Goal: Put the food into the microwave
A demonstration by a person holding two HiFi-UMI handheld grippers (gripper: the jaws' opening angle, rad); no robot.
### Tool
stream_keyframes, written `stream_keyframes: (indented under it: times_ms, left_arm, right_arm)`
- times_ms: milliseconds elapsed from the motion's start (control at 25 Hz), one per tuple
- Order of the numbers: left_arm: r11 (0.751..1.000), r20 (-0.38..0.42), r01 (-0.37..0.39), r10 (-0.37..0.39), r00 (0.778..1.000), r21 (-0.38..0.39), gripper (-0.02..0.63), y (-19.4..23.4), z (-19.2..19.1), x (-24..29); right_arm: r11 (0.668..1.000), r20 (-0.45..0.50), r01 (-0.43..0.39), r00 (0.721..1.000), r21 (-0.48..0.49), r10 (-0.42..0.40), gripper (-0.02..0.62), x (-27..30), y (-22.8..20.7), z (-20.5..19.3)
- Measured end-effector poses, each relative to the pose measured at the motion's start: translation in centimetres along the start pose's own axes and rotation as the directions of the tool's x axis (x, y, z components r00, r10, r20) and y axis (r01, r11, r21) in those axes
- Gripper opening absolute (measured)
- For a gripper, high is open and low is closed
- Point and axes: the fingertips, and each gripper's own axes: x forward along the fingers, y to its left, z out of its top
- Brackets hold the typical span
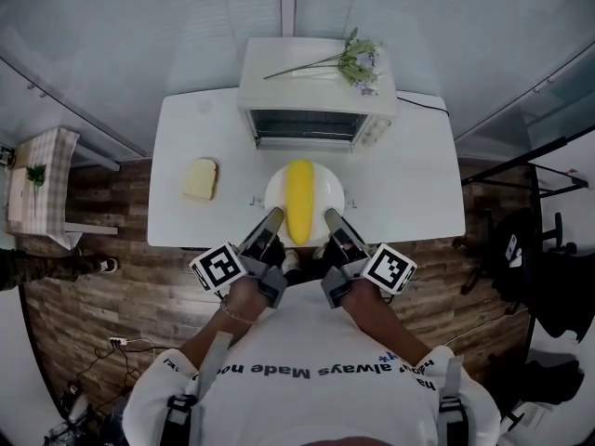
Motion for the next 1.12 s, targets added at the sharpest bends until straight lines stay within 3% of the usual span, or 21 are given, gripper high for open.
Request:
stream_keyframes:
  times_ms: [160,320,920,1120]
  left_arm:
    - [1.0,-0.004,-0.003,0.003,1.0,-0.004,0.017,0.3,0.7,1.2]
    - [1.0,-0.005,-0.017,0.017,1.0,-0.018,0.017,1.3,2.4,5.2]
    - [1.0,0.003,-0.024,0.024,1.0,-0.013,0.017,-0.3,2.8,17.4]
    - [0.999,0.009,-0.028,0.028,1.0,-0.028,0.017,0.3,3.0,19.2]
  right_arm:
    - [1.0,0.003,0.017,1.0,0.01,-0.018,0.025,0.9,-0.6,0.8]
    - [1.0,-0.007,0.014,1.0,0.017,-0.014,0.025,3.9,-1.9,3.9]
    - [1.0,-0.007,-0.002,1.0,0.016,0.002,0.025,6.7,-5.3,15.4]
    - [1.0,-0.02,0.006,1.0,0.011,-0.006,0.025,7.6,-6.2,16.8]
